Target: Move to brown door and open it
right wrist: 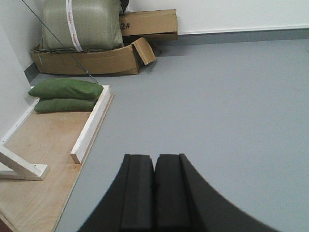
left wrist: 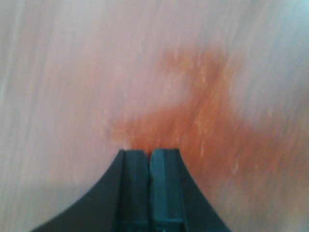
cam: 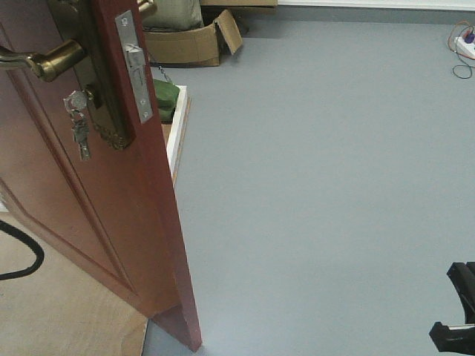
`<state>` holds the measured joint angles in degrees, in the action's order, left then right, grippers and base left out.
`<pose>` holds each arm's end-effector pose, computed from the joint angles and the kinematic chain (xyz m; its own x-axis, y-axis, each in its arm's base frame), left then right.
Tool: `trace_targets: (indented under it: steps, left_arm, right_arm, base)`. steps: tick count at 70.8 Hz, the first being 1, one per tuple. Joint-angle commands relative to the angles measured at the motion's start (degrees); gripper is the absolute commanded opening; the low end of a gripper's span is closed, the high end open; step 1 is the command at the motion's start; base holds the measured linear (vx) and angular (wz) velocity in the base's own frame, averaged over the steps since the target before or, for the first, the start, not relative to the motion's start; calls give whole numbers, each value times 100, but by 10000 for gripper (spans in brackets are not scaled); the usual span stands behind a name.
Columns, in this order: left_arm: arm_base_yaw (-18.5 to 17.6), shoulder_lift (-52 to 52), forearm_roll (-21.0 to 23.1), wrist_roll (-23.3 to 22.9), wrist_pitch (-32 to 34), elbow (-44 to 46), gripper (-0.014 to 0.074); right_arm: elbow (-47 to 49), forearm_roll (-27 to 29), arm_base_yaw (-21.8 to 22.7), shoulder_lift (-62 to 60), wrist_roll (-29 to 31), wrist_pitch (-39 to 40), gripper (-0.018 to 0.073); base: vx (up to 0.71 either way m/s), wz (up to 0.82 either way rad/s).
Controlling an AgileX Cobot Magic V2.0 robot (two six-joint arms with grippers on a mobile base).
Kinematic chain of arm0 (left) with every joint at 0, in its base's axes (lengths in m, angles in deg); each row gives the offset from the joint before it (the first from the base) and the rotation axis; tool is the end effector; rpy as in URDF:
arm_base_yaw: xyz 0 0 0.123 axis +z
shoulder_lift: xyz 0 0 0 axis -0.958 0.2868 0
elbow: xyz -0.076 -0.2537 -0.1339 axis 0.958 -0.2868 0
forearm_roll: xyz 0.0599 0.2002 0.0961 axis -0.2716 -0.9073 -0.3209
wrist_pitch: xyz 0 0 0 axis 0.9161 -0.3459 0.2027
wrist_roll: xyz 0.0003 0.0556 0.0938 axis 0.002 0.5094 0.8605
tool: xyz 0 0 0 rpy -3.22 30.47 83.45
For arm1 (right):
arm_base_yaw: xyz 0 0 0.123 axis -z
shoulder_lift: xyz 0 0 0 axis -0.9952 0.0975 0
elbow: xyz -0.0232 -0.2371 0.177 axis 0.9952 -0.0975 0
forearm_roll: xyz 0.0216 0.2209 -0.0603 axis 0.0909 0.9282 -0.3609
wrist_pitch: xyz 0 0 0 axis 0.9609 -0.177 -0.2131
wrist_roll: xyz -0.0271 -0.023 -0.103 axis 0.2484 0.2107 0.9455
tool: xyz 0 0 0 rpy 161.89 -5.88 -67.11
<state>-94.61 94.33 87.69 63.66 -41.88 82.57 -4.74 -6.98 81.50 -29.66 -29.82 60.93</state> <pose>0.2043 -0.0786 0.4618 -0.0062 -0.3362 -0.9418 0.3722 0.8734 -0.3142 0.0353 0.0063 0.1639 -0.3168 0.0675 -0.9461 -0.0629 0.9938 0.0920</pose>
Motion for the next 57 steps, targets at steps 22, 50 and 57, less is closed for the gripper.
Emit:
trace_targets:
  steps: [22,50,57]
  left_arm:
    - [-45,9,469,9,-174,150,17]
    - [-45,9,469,9,-174,150,17]
    - [-45,9,469,9,-174,150,17]
  right_arm:
    - [-11,-30,5,-90,63,462,0]
    - [-11,-30,5,-90,63,462,0]
    - [-11,-30,5,-90,63,462,0]
  base:
    - [13,-4]
    - [19,-5]
    - [21,-3]
